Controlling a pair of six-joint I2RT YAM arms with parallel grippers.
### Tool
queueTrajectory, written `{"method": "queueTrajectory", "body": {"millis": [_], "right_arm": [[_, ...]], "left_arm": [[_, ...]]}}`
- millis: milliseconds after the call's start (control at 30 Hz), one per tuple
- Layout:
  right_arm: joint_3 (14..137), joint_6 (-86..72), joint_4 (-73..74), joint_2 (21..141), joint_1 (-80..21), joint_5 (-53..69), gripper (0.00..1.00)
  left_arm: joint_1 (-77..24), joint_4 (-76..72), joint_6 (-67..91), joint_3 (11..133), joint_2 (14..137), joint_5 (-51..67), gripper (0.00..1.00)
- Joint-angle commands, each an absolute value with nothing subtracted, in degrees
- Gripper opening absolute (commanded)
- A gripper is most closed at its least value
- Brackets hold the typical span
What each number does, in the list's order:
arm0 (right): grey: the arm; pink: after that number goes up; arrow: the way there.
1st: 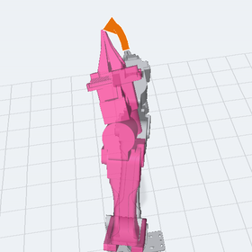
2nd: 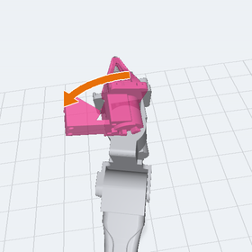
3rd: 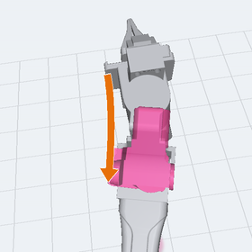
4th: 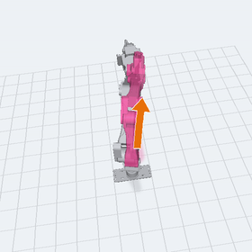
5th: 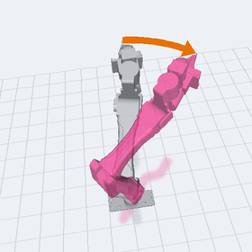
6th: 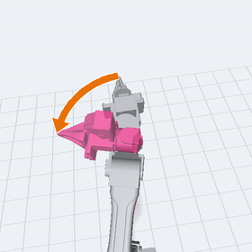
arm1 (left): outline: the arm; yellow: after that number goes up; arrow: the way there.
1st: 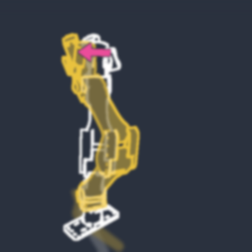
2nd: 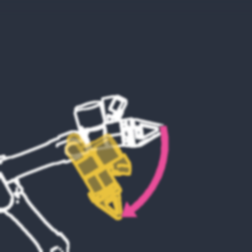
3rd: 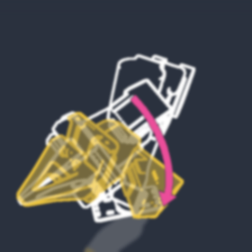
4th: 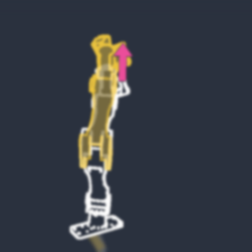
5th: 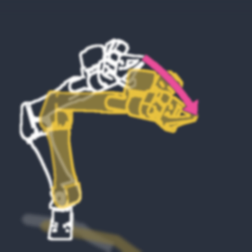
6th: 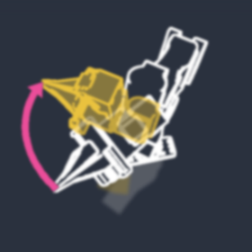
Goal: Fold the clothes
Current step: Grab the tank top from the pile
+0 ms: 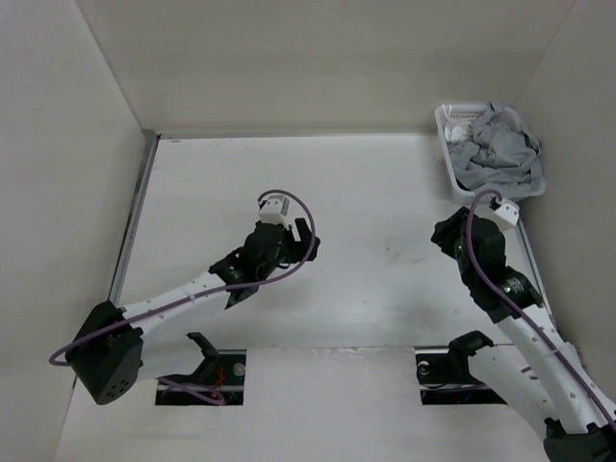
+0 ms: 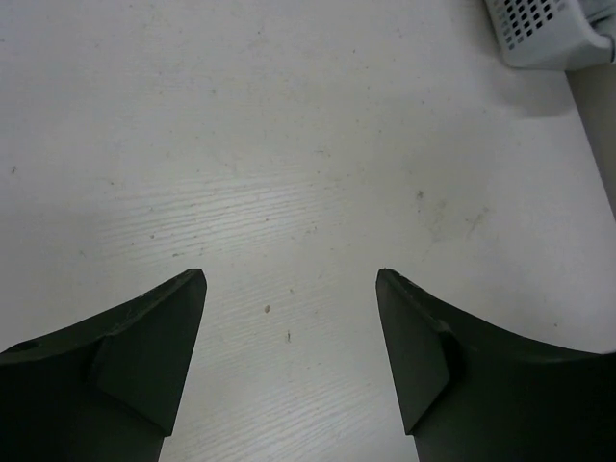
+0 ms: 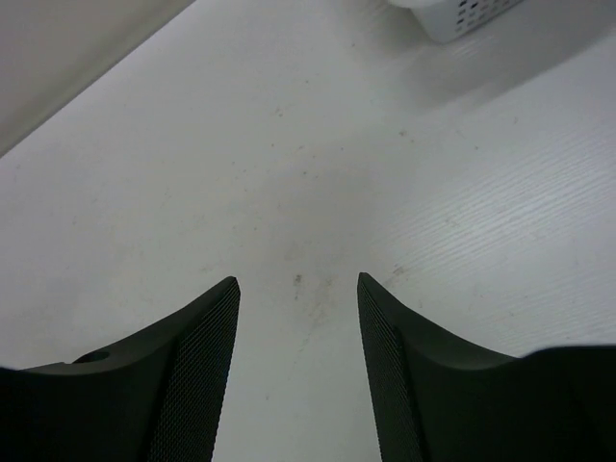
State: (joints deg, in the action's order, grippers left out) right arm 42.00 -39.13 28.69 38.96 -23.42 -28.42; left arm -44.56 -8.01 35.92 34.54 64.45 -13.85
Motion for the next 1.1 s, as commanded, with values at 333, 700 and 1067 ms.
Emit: {"method": "queueTrajectory", "body": {"millis": [333,700,1067], "right_arm": [[51.49,-35.86,10.64,58.77,1.43,-18.81,0.02],[82.86,-29.45,8.09,95.77,15.51,-18.90,0.47],[95.10,-27.33,7.83,112.06,16.31,-10.91,0.49]], "left_arm": [[-45.83,-25.04,32.61,30.94,68.82,-12.48,0.20],[-46.01,-29.62,32.43,28.66,73.39,-12.13,0.45],[-43.55,-32.87,32.96,29.00,78.04,-10.37,0.49]]}}
